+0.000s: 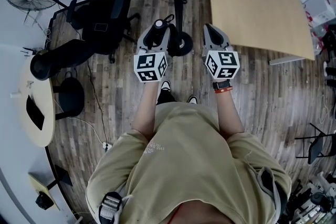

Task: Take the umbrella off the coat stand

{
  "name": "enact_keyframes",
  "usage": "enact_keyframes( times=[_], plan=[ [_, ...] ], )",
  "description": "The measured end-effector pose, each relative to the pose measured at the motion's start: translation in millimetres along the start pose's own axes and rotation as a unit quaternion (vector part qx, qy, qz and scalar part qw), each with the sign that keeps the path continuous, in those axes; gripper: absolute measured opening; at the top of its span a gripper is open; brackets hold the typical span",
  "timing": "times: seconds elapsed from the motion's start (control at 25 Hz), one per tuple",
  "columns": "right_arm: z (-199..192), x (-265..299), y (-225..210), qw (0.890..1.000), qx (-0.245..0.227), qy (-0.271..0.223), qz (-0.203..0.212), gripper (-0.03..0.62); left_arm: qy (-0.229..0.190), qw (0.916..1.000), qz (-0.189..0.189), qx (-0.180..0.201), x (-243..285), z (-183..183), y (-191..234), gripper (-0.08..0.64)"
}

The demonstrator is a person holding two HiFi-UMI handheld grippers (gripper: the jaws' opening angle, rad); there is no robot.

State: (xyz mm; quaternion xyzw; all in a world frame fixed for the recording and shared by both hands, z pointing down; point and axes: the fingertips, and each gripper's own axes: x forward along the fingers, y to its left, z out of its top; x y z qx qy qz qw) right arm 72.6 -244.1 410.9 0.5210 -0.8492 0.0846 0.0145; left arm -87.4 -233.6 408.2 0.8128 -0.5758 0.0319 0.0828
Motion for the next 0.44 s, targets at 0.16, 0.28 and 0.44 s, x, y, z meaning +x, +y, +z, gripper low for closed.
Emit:
enact_keyframes(
  times=[0.16,0.28,0.44],
  plan=[
    [-1,4,0,1.0,0.001,0.002,0.0,0.015,0.0,1.0,-0.007,0.002,5,1,1,0.209],
    [-2,8,1,1.0,0.0,0.003,-0.002,0.015,0.002,0.9999,-0.015,0.004,9,0,3,0.209],
    [-3,14,8,1.0,0.002,0.004,-0.002,0.015,0.009,0.9995,-0.027,0.016,12,-1,9,0.207]
  ],
)
